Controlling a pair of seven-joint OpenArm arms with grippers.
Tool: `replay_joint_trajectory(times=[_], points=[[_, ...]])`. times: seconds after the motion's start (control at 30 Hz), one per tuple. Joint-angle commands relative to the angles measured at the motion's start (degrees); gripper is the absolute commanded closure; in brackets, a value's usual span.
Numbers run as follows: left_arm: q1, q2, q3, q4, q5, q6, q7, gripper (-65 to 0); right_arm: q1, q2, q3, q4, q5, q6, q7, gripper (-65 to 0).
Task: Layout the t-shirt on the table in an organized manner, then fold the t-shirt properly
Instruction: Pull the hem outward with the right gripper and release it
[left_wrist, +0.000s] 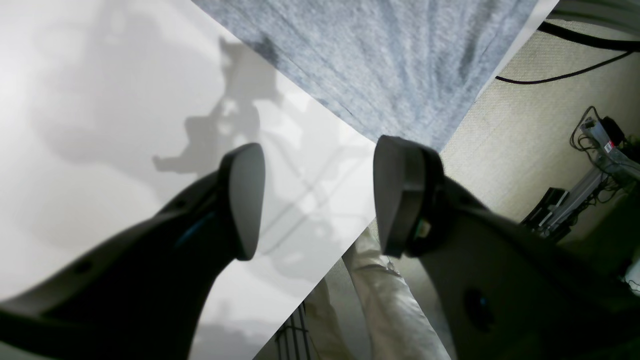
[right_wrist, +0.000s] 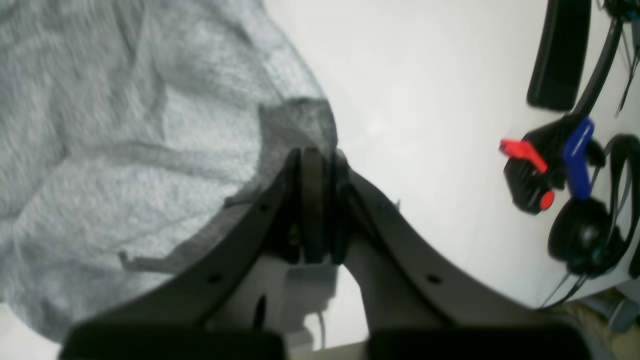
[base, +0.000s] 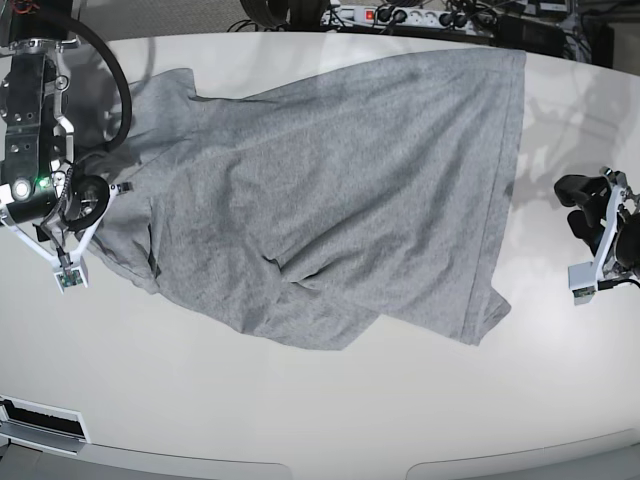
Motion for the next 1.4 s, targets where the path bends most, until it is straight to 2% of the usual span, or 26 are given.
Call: replay_joint_trajectory(times=[0.0, 0.2, 0.33, 0.43, 0.47, 0.5, 0.6, 0.63, 0.67, 0.8, 1.1, 1.2, 1.3, 1.37], points=[[-1.1, -1.1, -0.9, 0.3, -0.7, 0.1, -0.4, -35.6, 0.1, 0.7, 0.3, 1.1, -0.6, -0.5, 0.3, 0.0], [-1.1, -1.1, -0.9, 0.3, -0.7, 0.1, -0.4, -35.6, -3.6, 0.7, 0.3, 1.1, -1.1, -1.3, -0.3, 0.0], [-1.1, -1.1, -0.9, 0.3, -0.7, 0.1, -0.4, -35.6, -5.7, 0.7, 0.3, 1.1, -4.3, -3.1, -0.2, 0.0], [-1.1, -1.1, -0.9, 0.3, -0.7, 0.1, -0.4, -35.6, -6.8, 0.7, 0.3, 1.1, -5.3, -3.2, -0.3, 0.0], [-1.2, -1.1, -0.9, 0.3, -0.7, 0.1, -0.4, -35.6, -7.0, 0.7, 0.3, 1.1, -5.2, -3.2, -0.6, -1.8], [-1.1, -1.1, -0.9, 0.3, -0.7, 0.1, -0.4, -35.6, -7.1, 0.7, 0.3, 1.1, -5.2, -3.2, -0.7, -6.4], [-1.1, -1.1, -0.9, 0.3, -0.7, 0.1, -0.4, -35.6, -7.3, 0.7, 0.3, 1.1, -6.9, -4.2, -0.4, -26.7], [-1.1, -1.1, -0.9, 0.3, -0.7, 0.1, -0.4, -35.6, -7.3, 0.7, 0.3, 1.1, -8.1, -4.6, -0.3, -32.1], [-1.1, -1.1, -0.9, 0.3, -0.7, 0.1, -0.4, -35.6, -7.1, 0.7, 0.3, 1.1, -9.7, -5.3, 0.2, -34.8], [-1.2, -1.1, -0.9, 0.3, -0.7, 0.1, -0.4, -35.6, -4.8, 1.0, 0.3, 1.2, -11.0, -6.0, 0.7, -34.8], [-1.2, -1.1, -0.9, 0.3, -0.7, 0.1, -0.4, -35.6, 1.3, 1.0, 0.3, 1.4, -9.3, -5.7, 3.0, -34.7], [-1.2, -1.1, -0.9, 0.3, -0.7, 0.1, -0.4, -35.6, 3.0, 1.0, 0.3, 1.4, -3.1, -3.1, 6.5, -34.7], [-1.2, -1.1, -0.9, 0.3, -0.4, 0.1, -0.5, -35.6, 3.3, 0.8, 0.3, 1.4, 7.8, 4.0, 14.4, -34.7], [-1.2, -1.0, -1.1, 0.3, 1.1, 0.5, -1.2, -35.6, 3.4, 0.5, 0.2, 1.0, 12.8, 8.6, 19.6, -34.7]])
